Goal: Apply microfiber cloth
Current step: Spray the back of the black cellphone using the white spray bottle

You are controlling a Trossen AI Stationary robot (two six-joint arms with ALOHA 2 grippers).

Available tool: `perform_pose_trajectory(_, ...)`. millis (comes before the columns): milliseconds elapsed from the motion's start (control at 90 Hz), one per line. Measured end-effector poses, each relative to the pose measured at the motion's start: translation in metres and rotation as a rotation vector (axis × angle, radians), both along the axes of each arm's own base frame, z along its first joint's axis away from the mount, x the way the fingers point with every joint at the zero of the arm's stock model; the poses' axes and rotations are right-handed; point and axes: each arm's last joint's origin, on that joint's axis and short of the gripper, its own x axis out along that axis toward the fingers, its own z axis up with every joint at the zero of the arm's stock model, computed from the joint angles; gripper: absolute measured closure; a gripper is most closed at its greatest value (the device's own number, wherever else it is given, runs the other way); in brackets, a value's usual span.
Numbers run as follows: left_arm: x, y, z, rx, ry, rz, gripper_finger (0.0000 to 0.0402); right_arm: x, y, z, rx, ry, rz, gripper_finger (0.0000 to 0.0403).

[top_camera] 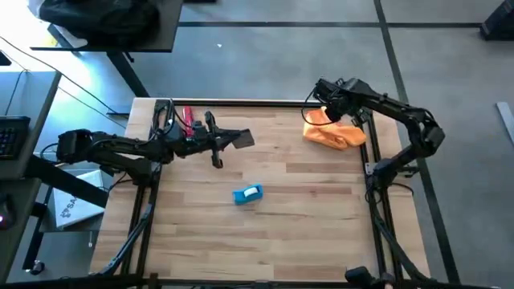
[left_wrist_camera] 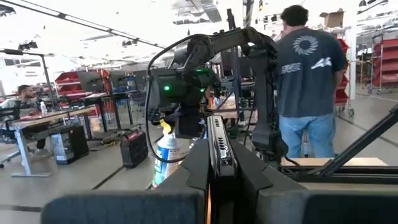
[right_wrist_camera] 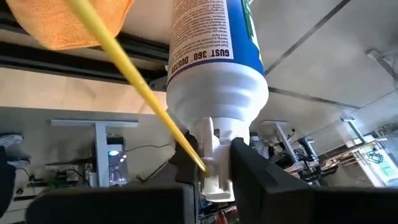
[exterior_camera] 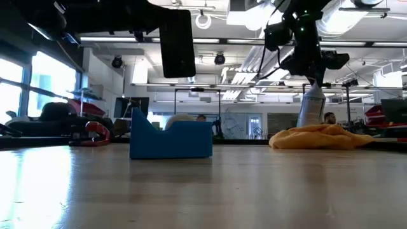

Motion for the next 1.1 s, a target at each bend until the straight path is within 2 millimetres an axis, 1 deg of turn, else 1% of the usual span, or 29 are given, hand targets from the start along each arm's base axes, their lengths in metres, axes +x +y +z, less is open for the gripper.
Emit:
perform_pose_trajectory(167, 0.0, 0.0, 0.0, 0.0, -0.004, 0.002, 0.0389, 0.007, 0.018, 0.001, -0.014, 0.03, 0.023, 0.0373)
perform_pose_trajectory(244, 0.0, 0.0, 0.002, 0.002, -0.015, 0.006, 0.0389, 0.011, 0.028, 0.006, -0.028, 0.018, 0.016, 0.0373)
perform_pose_trajectory(400, -0.001, 0.001, 0.002, 0.007, -0.017, 0.044, 0.0389, 0.019, 0.047, 0.03, -0.08, -0.066, -0.006, 0.0373)
perform_pose_trajectory(500, -0.001, 0.002, 0.002, 0.006, -0.017, 0.068, 0.0389, 0.029, 0.059, 0.048, -0.126, -0.186, -0.007, 0.0374)
perform_pose_trajectory(633, -0.001, 0.002, 0.002, 0.002, -0.018, 0.084, 0.0389, 0.039, 0.074, 0.068, -0.128, -0.327, 0.003, 0.0374)
perform_pose_trajectory(756, -0.003, 0.003, 0.004, -0.002, -0.021, 0.104, 0.0389, 0.045, 0.087, 0.08, -0.008, -0.513, -0.074, 0.0374)
perform_pose_trajectory(856, -0.006, 0.002, 0.007, -0.002, -0.036, 0.111, 0.0389, 0.048, 0.097, 0.085, 0.083, -0.638, -0.166, 0.0375)
perform_pose_trajectory(944, -0.009, 0.002, 0.012, 0.001, -0.059, 0.111, 0.0389, 0.051, 0.106, 0.09, 0.159, -0.75, -0.292, 0.0375)
perform_pose_trajectory(1100, -0.015, 0.001, 0.019, 0.024, -0.09, 0.115, 0.0389, 0.055, 0.124, 0.097, 0.404, -0.872, -0.515, 0.0375)
